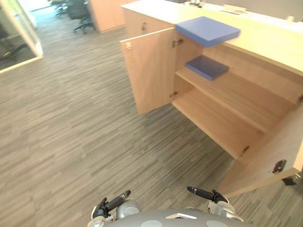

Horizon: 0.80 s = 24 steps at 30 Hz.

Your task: Walk over to the cabinet, pick up the folder, carry it to the office cabinet, place the folder inside the office cabinet, then close the office cabinet door

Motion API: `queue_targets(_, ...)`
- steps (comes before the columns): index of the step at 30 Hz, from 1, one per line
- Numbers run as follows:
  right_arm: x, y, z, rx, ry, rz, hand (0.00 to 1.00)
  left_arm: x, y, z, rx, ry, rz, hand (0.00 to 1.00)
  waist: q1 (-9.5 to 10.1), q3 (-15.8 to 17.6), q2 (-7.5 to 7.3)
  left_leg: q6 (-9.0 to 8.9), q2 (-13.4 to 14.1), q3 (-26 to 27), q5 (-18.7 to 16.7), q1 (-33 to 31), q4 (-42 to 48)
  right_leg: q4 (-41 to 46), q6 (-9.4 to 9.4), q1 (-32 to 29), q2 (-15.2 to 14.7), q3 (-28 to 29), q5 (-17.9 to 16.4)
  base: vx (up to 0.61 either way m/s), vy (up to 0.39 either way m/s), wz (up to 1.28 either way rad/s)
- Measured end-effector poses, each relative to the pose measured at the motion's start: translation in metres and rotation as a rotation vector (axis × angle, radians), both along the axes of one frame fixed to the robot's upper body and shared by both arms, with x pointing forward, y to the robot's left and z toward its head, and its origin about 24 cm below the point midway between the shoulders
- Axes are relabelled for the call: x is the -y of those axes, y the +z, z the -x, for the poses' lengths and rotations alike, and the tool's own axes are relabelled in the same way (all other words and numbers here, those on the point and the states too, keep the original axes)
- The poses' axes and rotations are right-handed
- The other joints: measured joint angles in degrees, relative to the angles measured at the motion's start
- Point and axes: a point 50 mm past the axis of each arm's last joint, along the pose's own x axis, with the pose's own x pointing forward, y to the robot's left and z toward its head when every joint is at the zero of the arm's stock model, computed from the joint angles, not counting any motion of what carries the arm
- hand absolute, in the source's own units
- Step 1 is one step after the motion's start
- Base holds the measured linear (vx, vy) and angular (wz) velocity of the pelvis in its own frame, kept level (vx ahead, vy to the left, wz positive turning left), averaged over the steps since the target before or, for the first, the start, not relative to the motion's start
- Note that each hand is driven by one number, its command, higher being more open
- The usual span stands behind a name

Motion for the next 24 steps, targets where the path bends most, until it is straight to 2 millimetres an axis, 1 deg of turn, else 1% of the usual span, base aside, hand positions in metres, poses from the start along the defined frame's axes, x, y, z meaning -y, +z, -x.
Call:
queue_targets(2,-0.001,0.000,-0.001,-0.001,-0.004,0.006,1.00,0.000,0.001,-0.004,0.017,0.006,-0.010,1.00,0.69,0.1,-0.15,0.03,-2.7,-5.5,-0.3,-1.8,-15.2,-1.9,0.55,2.6,-0.7,4.9,0.9,0.29,0.157,-1.16)
queue_targets(3,-0.001,0.000,-0.001,-0.002,-0.005,0.008,1.00,-0.001,0.001,-0.005,0.018,0.006,-0.015,1.00,0.68,0.2,-0.28,-0.35,-3.5,-7.1,0.0,-1.8,-19.1,-2.2,0.58,2.9,-1.1,5.8,0.9,0.27,0.218,-0.88)
queue_targets(4,-0.003,0.000,-0.001,-0.001,-0.001,0.011,1.00,-0.002,0.002,-0.007,0.021,0.009,-0.023,1.00,0.66,0.5,-0.62,-0.59,-4.8,-10.0,1.2,-1.9,-25.4,-2.7,1.06,4.3,-2.1,7.2,0.6,0.21,0.205,-0.59)
queue_targets(5,-0.004,0.000,-0.001,0.001,0.003,0.014,1.00,-0.002,0.002,-0.009,0.025,0.009,-0.026,1.00,0.63,0.6,-0.83,-0.86,-5.5,-11.1,1.9,-1.9,-28.0,-2.8,1.63,5.0,-2.7,7.8,0.3,0.28,0.285,-0.61)
queue_targets(6,-0.005,0.000,0.000,0.002,0.014,0.023,1.00,-0.001,0.003,-0.012,0.029,0.012,-0.034,1.00,0.71,0.8,-1.16,-0.95,-6.7,-12.9,3.4,-1.9,-32.1,-2.7,3.17,5.9,-4.0,9.0,-0.5,0.28,0.312,-0.50)
queue_targets(7,-0.007,0.000,0.001,0.006,0.031,0.029,1.00,-0.001,0.003,-0.013,0.029,0.015,-0.041,1.00,0.65,0.8,-1.14,-1.29,-7.4,-14.9,4.9,-1.9,-35.3,-2.3,4.88,6.5,-5.0,10.2,-1.5,0.28,0.328,-0.46)
queue_targets(8,-0.008,0.000,0.002,0.004,0.040,0.030,1.00,-0.001,0.003,-0.013,0.027,0.018,-0.044,1.00,0.63,0.7,-1.03,-1.45,-7.8,-16.4,5.8,-1.8,-36.6,-2.2,5.67,6.8,-5.4,10.8,-2.0,0.30,0.362,-0.46)
queue_targets(9,-0.009,0.000,0.003,0.002,0.051,0.028,1.00,0.000,0.003,-0.012,0.019,0.026,-0.051,1.00,0.77,0.6,-0.61,-2.83,-8.1,-18.4,9.4,-1.7,-37.8,-1.9,7.33,7.0,-5.8,12.4,-3.0,0.32,0.416,-0.58)
queue_targets(10,-0.014,-0.001,0.000,0.007,0.054,0.017,1.00,-0.003,0.003,-0.011,0.017,0.034,-0.059,1.00,1.13,0.7,-1.36,-3.09,-9.9,-18.7,12.4,-1.7,-36.1,-1.5,8.74,6.9,-7.6,14.2,-3.7,0.32,0.433,-0.56)
queue_targets(11,-0.019,-0.001,-0.001,0.010,0.054,0.007,1.00,-0.009,0.004,-0.011,0.016,0.031,-0.076,1.00,1.05,0.7,-2.48,-2.63,-11.0,-17.9,11.0,-1.9,-35.3,-1.4,9.20,6.7,-9.0,14.7,-3.5,0.32,0.425,-0.57)
queue_targets(12,-0.025,-0.001,-0.003,0.016,0.056,-0.011,1.00,-0.015,0.005,-0.013,0.016,0.039,-0.100,1.00,1.09,1.1,-3.98,-1.71,-12.4,-16.3,8.4,-2.3,-32.6,-1.5,10.75,6.6,-11.0,15.4,-2.5,0.33,0.463,-0.51)
queue_targets(13,-0.027,-0.002,-0.003,0.017,0.055,-0.021,1.00,-0.016,0.005,-0.010,0.008,0.040,-0.103,1.00,1.09,0.7,-4.39,-0.26,-13.4,-14.8,5.5,-3.0,-29.0,-2.0,11.60,6.6,-12.6,16.2,-1.6,0.33,0.450,-0.58)
queue_targets(14,-0.027,-0.002,-0.002,0.016,0.052,-0.022,1.00,-0.016,0.005,-0.009,0.002,0.040,-0.102,1.00,1.15,0.5,-4.49,0.65,-14.0,-13.7,4.5,-3.1,-27.7,-2.3,12.17,6.7,-13.5,16.7,-1.2,0.31,0.459,-0.64)
queue_targets(15,-0.026,-0.002,-0.001,0.013,0.043,-0.024,1.00,-0.015,0.003,-0.006,-0.012,0.039,-0.097,1.00,1.28,-0.1,-4.54,2.26,-15.9,-12.3,2.2,-3.1,-25.9,-2.5,12.97,6.7,-15.7,17.9,-0.4,0.21,0.322,-0.55)
queue_targets(16,-0.025,-0.003,0.001,0.007,0.037,-0.025,1.00,-0.015,0.002,-0.005,-0.022,0.030,-0.095,1.00,1.23,-0.8,-4.58,3.30,-17.0,-11.5,1.4,-2.9,-25.4,-2.4,13.37,6.3,-17.4,18.6,0.4,0.25,0.404,-0.55)
queue_targets(17,-0.023,-0.003,0.003,-0.001,0.025,-0.027,1.00,-0.013,0.001,-0.003,-0.034,0.018,-0.091,1.00,1.13,-1.5,-4.06,4.11,-18.3,-10.8,0.9,-2.7,-25.9,-1.8,13.73,5.2,-19.0,19.3,1.3,0.23,0.402,-0.50)
queue_targets(18,-0.018,-0.003,0.005,-0.004,0.004,-0.026,1.00,-0.011,0.001,-0.002,-0.042,0.005,-0.088,1.00,1.35,-1.9,-3.28,5.27,-20.1,-9.5,0.8,-1.2,-27.9,0.6,14.10,3.5,-21.1,20.4,2.3,0.24,0.466,-0.56)
queue_targets(19,-0.011,-0.003,0.006,-0.001,-0.016,-0.018,1.00,-0.009,0.000,-0.001,-0.052,-0.007,-0.085,1.00,1.66,-2.4,-2.43,6.32,-21.7,-8.4,1.3,1.1,-30.6,5.5,14.15,1.0,-22.8,21.8,2.9,0.17,0.370,-0.56)
queue_targets(20,-0.008,-0.002,0.006,0.004,-0.024,-0.014,1.00,-0.008,-0.001,0.001,-0.057,-0.012,-0.084,1.00,1.82,-2.6,-2.16,6.75,-22.5,-8.0,1.5,2.7,-32.2,8.9,13.94,-0.5,-23.4,22.6,3.2,0.15,0.321,-0.52)
queue_targets(21,-0.005,-0.001,0.006,0.012,-0.041,-0.013,1.00,-0.007,-0.001,0.003,-0.066,-0.019,-0.082,1.00,1.85,-2.9,-1.78,7.41,-23.6,-7.5,1.9,5.9,-34.4,15.6,13.54,-3.2,-24.4,23.4,4.3,0.15,0.242,-0.39)
queue_targets(22,-0.003,-0.001,0.006,0.018,-0.054,-0.015,1.00,-0.007,-0.001,0.003,-0.068,-0.032,-0.083,1.00,1.81,-2.9,-1.73,7.70,-24.2,-7.3,2.0,7.9,-35.5,20.7,12.88,-4.9,-25.0,23.3,5.7,0.14,0.212,-0.34)
queue_targets(23,-0.003,0.000,0.005,0.030,-0.056,-0.013,1.00,-0.007,-0.001,0.004,-0.070,-0.042,-0.084,1.00,1.72,-3.1,-1.60,7.72,-24.6,-7.0,2.0,9.7,-36.7,25.2,11.44,-6.8,-25.7,22.6,7.5,0.13,0.166,-0.23)
queue_targets(24,-0.002,0.001,0.003,0.043,-0.061,-0.009,1.00,-0.006,-0.002,0.004,-0.069,-0.044,-0.082,1.00,1.58,-3.2,-1.42,7.78,-24.7,-6.4,2.1,11.2,-38.3,29.0,9.81,-8.7,-26.3,21.3,8.5,0.10,0.139,-0.28)
